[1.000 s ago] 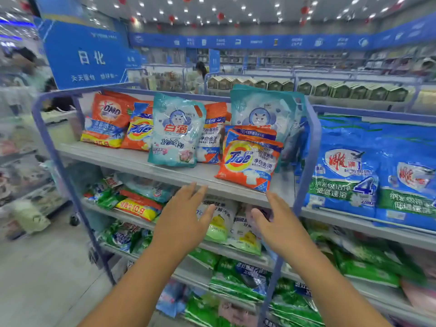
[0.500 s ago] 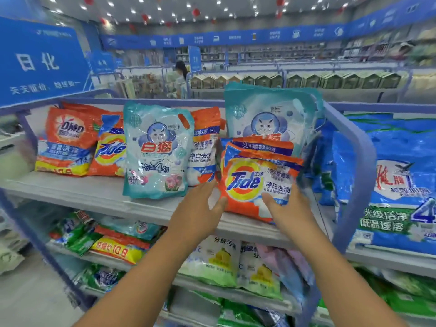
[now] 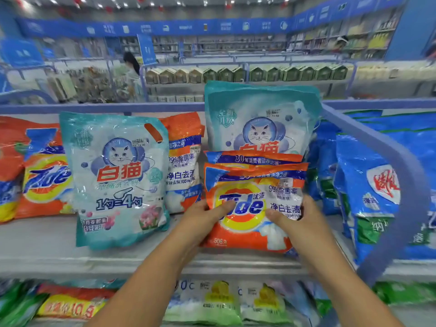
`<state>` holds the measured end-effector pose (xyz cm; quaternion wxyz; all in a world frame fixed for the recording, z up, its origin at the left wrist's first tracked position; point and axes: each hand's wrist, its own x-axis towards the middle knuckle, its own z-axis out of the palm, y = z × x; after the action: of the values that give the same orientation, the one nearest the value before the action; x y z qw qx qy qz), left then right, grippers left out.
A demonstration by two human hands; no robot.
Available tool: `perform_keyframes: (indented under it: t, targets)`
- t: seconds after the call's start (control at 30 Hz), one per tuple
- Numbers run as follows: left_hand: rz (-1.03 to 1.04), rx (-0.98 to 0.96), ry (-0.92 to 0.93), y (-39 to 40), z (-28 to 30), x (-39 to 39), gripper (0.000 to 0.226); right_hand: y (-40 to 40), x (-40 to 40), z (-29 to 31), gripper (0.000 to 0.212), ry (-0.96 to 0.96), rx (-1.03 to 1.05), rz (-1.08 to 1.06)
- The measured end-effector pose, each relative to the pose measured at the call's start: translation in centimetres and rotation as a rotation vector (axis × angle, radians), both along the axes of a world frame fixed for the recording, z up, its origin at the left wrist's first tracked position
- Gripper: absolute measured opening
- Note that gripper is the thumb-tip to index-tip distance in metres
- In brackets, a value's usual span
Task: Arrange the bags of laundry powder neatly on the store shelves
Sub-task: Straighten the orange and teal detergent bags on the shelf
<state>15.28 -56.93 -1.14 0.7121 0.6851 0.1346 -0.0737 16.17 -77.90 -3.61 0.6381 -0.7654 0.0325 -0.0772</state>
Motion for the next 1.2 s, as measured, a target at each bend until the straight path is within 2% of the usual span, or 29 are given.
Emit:
perform_keyframes:
  t: [0.1, 0.23, 0.3, 0.37, 0.5, 0.6, 0.67, 0.77, 0.9, 1.03, 1.13, 1.2]
  targets:
    - [-0.110, -0.159, -0.039, 2.0, 0.3, 0.1, 0.047, 2.1, -0.5, 1.0, 0.034, -0.050, 0.087, -0.042]
    - [-0.229, -0.135, -0.081, 5.3, 0.9, -0.6, 0.056, 4.5, -0.5, 1.8, 0.020, -0.084, 0.083, -0.100]
    - [-0.207, -0.113, -0.106, 7.4, 0.8, -1.0, 0.060, 4.6, -0.1, 1.8, 0.021, -0.153, 0.105, -0.261]
    - [-0.190, -0.101, -0.122, 9.6, 0.6, -1.4, 0.058, 4.6, 0.3, 1.4, 0.029, -0.152, 0.004, -0.356]
    - [-0.182, -0.118, -0.130, 14.4, 0.6, -2.4, 0.058, 5.6, 1.1, 0.1, 0.057, 0.038, -0.046, -0.251]
    - [-0.161, -0.128, -0.163, 17.4, 1.1, -3.5, 0.061, 7.1, 1.0, 0.6, 0.035, 0.048, -0.045, -0.216]
    - [-0.149, -0.106, -0.192, 19.3, 1.6, -4.3, 0.061, 7.9, 0.5, 0.6, 0.044, 0.043, 0.001, -0.228]
    - [-0.082, -0.082, -0.214, 22.2, 2.3, -5.1, 0.054, 8.8, -0.4, 0.4, 0.049, -0.035, -0.010, -0.273]
    - [0.074, -0.067, -0.230, 25.7, 3.2, -6.6, 0.063, 10.4, -1.6, 1.6, 0.036, -0.126, 0.021, -0.289]
    - [0.295, -0.044, -0.281, 28.7, 4.0, -8.2, 0.059, 13.8, -2.6, 4.7, 0.036, -0.223, 0.149, -0.282]
    - [0.410, -0.007, -0.337, 31.9, 4.6, -9.4, 0.052, 17.1, -3.2, 6.4, 0.028, -0.191, 0.257, -0.194]
    - [0.460, 0.023, -0.351, 34.4, 4.6, -10.0, 0.053, 19.7, -4.2, 7.0, 0.032, -0.168, 0.240, -0.096]
